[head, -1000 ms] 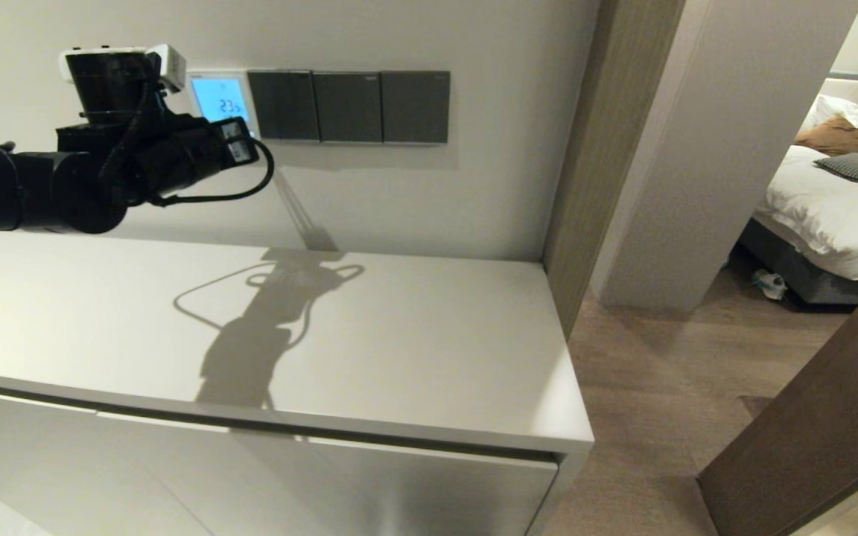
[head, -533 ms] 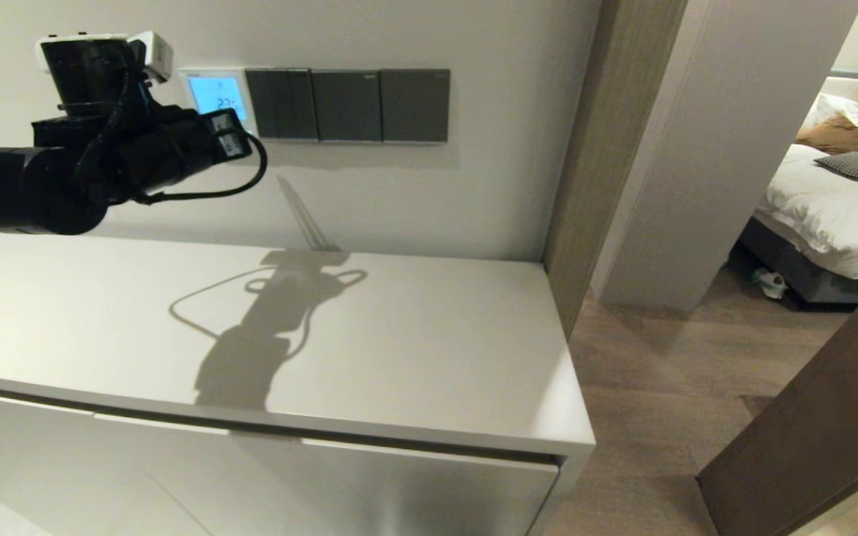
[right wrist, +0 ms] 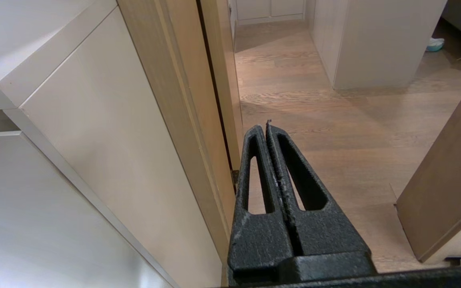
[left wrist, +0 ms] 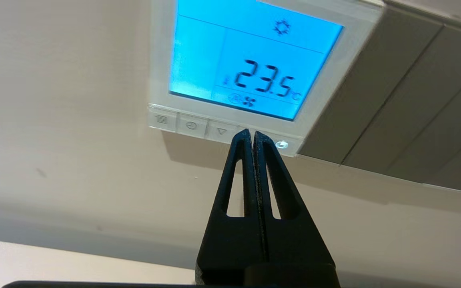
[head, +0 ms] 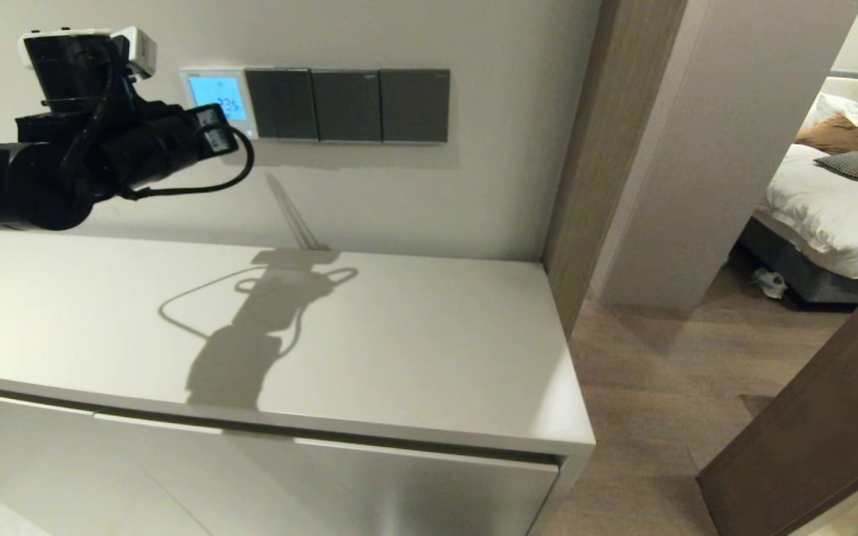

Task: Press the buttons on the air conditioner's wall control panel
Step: Turn on the central air conditioner, then press the temperature increase button

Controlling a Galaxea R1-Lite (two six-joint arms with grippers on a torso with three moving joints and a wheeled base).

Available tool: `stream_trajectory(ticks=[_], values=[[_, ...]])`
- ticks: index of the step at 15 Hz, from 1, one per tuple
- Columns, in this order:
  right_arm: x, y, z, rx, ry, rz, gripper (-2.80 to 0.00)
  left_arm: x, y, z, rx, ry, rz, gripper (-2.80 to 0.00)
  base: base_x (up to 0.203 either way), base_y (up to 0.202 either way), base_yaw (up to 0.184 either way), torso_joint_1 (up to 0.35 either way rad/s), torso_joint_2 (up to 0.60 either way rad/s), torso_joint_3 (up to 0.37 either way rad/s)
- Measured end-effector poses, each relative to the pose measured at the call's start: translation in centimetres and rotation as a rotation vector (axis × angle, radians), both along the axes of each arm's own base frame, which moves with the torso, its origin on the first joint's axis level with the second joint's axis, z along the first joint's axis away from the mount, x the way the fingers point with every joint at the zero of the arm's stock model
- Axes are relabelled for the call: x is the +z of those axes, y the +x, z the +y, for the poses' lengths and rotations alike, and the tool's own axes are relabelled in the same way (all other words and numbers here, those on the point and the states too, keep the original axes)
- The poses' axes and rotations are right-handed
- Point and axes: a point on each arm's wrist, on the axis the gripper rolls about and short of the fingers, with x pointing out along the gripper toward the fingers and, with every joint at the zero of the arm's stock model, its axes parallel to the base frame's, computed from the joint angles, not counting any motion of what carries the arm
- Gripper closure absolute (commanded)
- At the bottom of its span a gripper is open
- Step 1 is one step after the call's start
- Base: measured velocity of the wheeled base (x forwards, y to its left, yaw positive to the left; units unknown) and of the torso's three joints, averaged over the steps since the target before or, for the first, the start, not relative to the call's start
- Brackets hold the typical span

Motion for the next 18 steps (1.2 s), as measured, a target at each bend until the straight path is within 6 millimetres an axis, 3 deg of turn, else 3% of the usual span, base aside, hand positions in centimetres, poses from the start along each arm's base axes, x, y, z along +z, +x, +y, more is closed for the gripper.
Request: stream_trajectory(ticks=[18], values=[[0.00,0.00,0.00,0.000,0.000,0.000,0.00,-0.95,0.46,-0.24,-0.008,0.005,0.021,0.00,0.000,0.000,0.000,0.000,0.00,0.000]])
